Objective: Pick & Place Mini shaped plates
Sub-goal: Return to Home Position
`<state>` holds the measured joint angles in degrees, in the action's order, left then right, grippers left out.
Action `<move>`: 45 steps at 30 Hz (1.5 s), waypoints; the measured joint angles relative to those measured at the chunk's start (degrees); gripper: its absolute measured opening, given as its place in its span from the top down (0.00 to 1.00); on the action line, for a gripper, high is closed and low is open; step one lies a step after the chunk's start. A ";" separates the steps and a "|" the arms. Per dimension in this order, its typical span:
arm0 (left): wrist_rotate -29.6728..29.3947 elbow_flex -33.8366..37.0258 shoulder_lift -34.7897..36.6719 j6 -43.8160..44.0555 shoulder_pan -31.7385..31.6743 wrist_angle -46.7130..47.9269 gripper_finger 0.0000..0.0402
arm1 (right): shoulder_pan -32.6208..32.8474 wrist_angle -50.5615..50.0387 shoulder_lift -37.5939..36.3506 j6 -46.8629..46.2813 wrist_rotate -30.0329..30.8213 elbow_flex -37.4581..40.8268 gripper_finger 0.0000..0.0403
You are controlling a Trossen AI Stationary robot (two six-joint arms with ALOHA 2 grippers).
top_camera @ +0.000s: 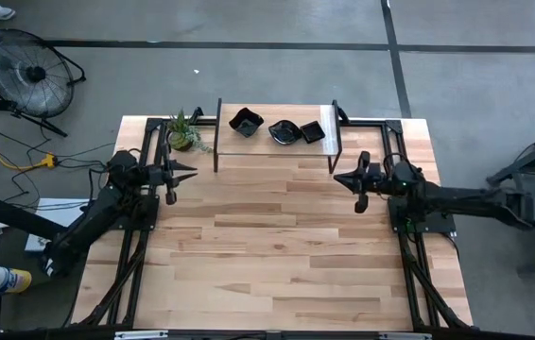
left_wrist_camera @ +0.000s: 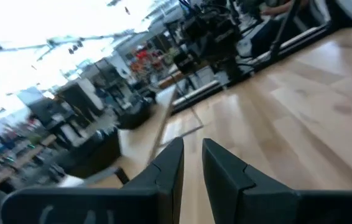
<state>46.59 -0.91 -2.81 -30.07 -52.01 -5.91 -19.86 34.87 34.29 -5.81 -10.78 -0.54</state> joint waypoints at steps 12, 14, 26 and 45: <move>5.56 0.11 -0.22 2.48 5.11 0.06 0.86 | 0.00 -31.77 -22.32 5.78 8.80 0.00 1.00; 5.57 0.13 -0.22 2.49 6.15 0.11 0.86 | 0.01 -33.26 -22.76 5.68 11.15 0.00 1.00; 5.14 0.22 -0.46 1.54 7.78 2.53 0.86 | 0.00 -32.77 -22.72 5.27 13.98 0.00 0.99; -8.02 0.24 -1.55 1.21 23.61 1.31 0.86 | 0.00 -32.85 -22.70 11.86 13.64 0.00 0.98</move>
<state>38.57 -0.67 -4.36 -28.86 -28.39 -4.61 -19.86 2.02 11.60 6.04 2.86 -0.54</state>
